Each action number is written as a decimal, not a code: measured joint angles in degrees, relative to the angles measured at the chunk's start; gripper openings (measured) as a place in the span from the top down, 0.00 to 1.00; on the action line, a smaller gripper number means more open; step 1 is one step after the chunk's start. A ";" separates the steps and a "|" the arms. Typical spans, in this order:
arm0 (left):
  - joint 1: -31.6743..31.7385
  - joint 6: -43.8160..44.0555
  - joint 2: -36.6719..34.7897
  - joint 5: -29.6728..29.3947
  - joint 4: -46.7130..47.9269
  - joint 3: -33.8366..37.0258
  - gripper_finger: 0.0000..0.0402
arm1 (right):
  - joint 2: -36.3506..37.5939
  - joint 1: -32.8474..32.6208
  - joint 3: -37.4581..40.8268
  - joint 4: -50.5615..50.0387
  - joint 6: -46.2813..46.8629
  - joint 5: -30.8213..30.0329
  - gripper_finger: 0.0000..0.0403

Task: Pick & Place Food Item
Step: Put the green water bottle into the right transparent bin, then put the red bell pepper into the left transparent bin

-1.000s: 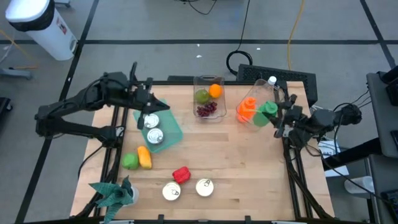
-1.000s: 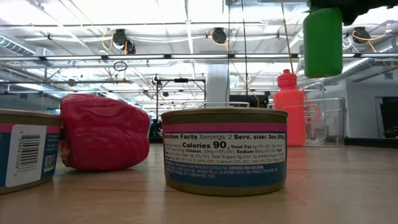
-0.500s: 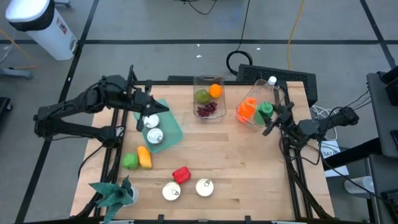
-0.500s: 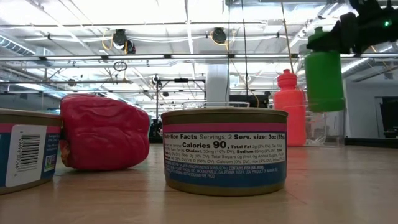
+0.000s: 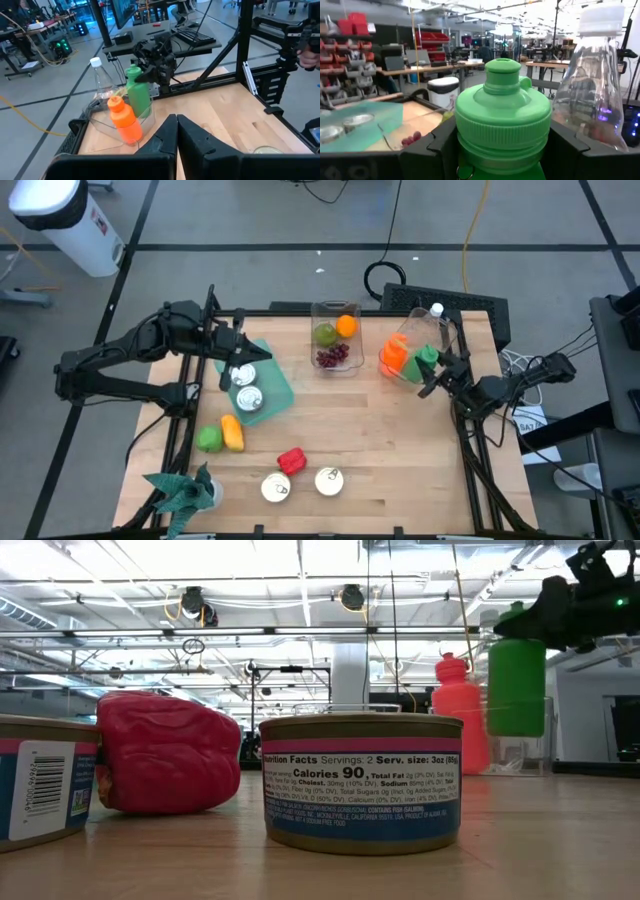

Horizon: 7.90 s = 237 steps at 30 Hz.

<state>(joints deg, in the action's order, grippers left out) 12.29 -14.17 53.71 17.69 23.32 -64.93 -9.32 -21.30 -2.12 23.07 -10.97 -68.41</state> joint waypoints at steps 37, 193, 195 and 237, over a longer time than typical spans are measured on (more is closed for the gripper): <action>-0.87 -1.98 3.48 0.27 -1.03 -0.09 0.95 | 1.03 18.42 -18.48 -41.44 9.49 43.24 0.51; 3.39 15.98 -4.66 -10.27 -40.97 46.88 0.96 | -83.25 15.72 -49.21 1.56 -0.22 69.94 1.00; 3.36 16.00 -4.66 -10.27 -40.99 46.88 0.96 | -83.91 15.31 -50.78 -1.61 1.28 70.02 1.00; -38.40 43.00 27.49 -0.73 -13.23 16.59 1.00 | -60.52 24.31 -34.24 -0.55 4.16 70.04 1.00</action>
<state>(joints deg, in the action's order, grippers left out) -26.11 28.83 81.20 16.96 10.09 -48.34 -69.84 3.02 -36.36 22.52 -6.82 1.63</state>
